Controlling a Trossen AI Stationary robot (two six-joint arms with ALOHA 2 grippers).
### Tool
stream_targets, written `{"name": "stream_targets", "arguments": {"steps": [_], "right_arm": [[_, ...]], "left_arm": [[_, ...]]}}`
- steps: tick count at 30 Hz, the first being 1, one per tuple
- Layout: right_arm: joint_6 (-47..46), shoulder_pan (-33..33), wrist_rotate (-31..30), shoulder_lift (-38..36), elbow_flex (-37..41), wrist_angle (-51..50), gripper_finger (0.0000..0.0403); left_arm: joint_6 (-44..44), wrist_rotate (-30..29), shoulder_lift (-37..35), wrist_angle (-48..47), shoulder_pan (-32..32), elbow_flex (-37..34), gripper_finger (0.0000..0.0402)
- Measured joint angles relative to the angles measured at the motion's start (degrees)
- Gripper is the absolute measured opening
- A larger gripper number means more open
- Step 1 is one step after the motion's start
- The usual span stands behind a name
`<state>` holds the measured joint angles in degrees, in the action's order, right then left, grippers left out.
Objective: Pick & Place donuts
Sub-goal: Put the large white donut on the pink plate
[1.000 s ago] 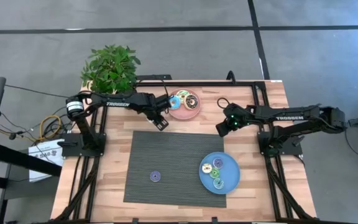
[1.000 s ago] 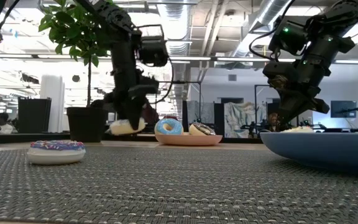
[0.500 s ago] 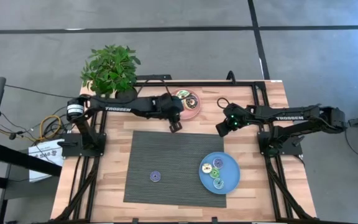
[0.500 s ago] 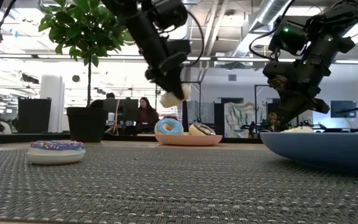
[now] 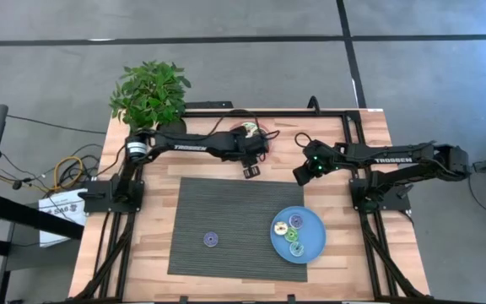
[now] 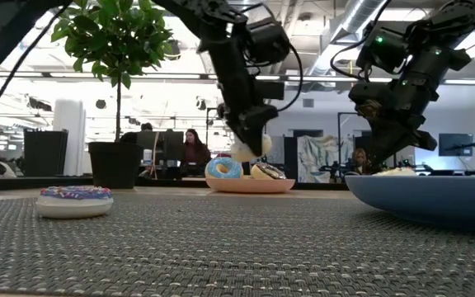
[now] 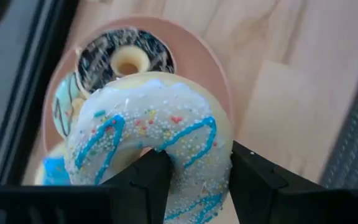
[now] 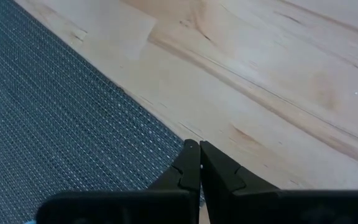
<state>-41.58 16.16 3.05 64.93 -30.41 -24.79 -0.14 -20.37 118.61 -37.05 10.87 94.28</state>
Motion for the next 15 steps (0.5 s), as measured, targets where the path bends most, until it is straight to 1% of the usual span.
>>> {"name": "stream_targets", "arguments": {"steps": [3,15], "right_arm": [[0.0,0.0,0.0,0.0,0.0,-0.1,0.0001],[-0.4,0.0,0.0,0.0,0.0,-0.1,0.0001]], "left_arm": [[0.7,-1.9,1.8,-1.0,0.0,1.9,0.0134],[-0.6,-2.1,2.6,-0.9,1.0,1.9,0.0138]]}}
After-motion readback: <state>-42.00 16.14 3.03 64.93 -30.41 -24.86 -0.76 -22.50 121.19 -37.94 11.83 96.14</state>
